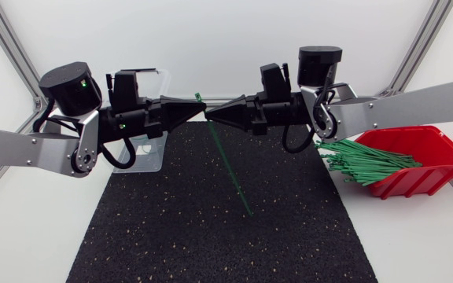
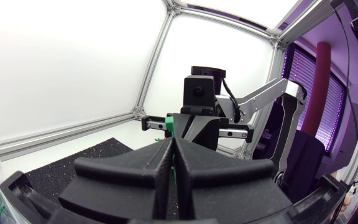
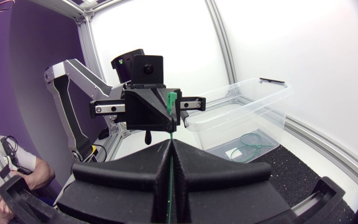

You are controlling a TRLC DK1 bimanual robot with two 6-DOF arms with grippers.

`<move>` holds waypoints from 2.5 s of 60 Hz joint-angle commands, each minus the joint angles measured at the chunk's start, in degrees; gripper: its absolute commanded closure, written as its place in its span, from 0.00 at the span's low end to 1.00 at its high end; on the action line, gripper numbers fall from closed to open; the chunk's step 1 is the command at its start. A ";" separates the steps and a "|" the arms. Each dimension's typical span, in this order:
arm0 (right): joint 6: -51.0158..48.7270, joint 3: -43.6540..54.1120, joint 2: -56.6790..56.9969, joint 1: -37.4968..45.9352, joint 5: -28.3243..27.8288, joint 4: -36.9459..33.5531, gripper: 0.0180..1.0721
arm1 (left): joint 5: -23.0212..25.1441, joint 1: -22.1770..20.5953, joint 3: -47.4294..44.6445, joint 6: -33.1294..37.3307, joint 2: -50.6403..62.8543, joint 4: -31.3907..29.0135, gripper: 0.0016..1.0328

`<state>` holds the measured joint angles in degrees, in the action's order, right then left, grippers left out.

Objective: Take a green cable tie from the red box, thread the tail through the head to close it, then place it in the transparent bin on the left.

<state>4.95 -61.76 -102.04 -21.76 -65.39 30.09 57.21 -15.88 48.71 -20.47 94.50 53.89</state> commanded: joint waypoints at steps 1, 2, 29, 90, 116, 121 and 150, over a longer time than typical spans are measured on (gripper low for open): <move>1.82 0.32 -2.02 -1.62 0.17 0.76 0.95 | 1.32 -0.47 2.00 -1.68 0.16 1.04 0.97; 1.82 0.32 -2.11 -1.71 0.17 0.76 0.95 | 1.32 -0.47 2.00 -1.68 0.16 1.04 0.97; 2.17 -0.21 -3.17 -4.52 0.70 0.68 0.95 | 1.50 -0.64 2.00 -1.68 -0.19 1.04 0.97; -14.27 -4.69 6.85 3.83 0.96 -25.25 0.29 | 11.87 4.72 10.09 -14.78 2.01 0.60 0.97; -44.94 0.23 16.79 3.83 17.31 -53.38 0.04 | 12.84 5.33 9.83 -15.48 -3.53 -5.11 0.97; -44.85 2.52 18.28 4.09 21.79 -52.76 0.04 | 12.75 5.33 9.48 -15.04 -4.85 -6.52 0.97; -44.06 9.99 26.45 6.03 36.38 -52.50 0.04 | 4.31 0.59 11.06 4.74 -11.97 -36.40 0.97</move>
<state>-38.46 -54.98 -79.00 -14.26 -31.88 -23.66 62.26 -14.09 57.54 -19.66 84.23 19.44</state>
